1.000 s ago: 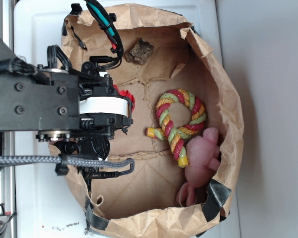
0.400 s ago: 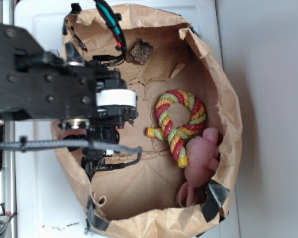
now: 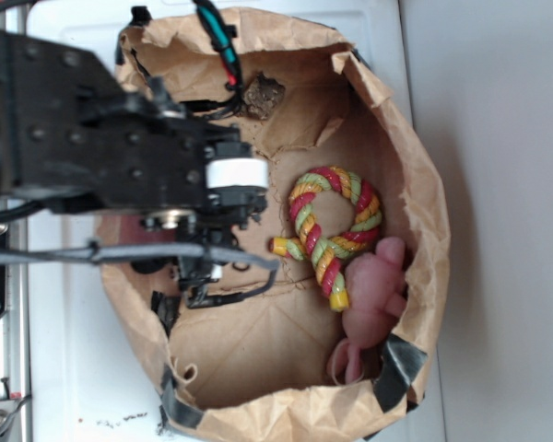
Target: Grab the red paper.
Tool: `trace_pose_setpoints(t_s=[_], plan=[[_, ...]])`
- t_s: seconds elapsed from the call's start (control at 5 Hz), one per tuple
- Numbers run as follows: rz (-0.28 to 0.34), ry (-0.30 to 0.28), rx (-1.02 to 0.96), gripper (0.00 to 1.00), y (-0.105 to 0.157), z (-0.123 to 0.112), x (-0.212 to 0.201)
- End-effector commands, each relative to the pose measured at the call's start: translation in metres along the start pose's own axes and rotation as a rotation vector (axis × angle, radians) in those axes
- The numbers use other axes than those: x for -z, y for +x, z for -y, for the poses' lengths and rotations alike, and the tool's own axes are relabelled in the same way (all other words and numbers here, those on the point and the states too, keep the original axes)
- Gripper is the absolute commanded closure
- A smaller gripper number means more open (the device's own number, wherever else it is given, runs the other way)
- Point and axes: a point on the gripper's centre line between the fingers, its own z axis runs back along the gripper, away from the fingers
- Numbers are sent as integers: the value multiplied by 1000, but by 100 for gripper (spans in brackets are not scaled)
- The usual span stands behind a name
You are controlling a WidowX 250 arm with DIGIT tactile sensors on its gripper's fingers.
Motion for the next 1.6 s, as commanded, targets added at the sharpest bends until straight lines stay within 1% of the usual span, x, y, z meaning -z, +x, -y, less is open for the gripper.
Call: trace_pose_setpoints(t_s=[0.0,0.2,0.4,0.6,0.8,1.0,1.2,1.4], plan=[[36,27,-42,0,5,-3,-7],[31,24,-34,0,12,-5,0],[38,15,-51,100,10,-5,0],[43,35,-55,100,-1,4,-5],[48,46,-54,100,-3,7,-7],[51,43,-64,100,2,2,-7],[55,41,-69,100,2,0,-9],[73,14,-69,100,-2,-4,-11]])
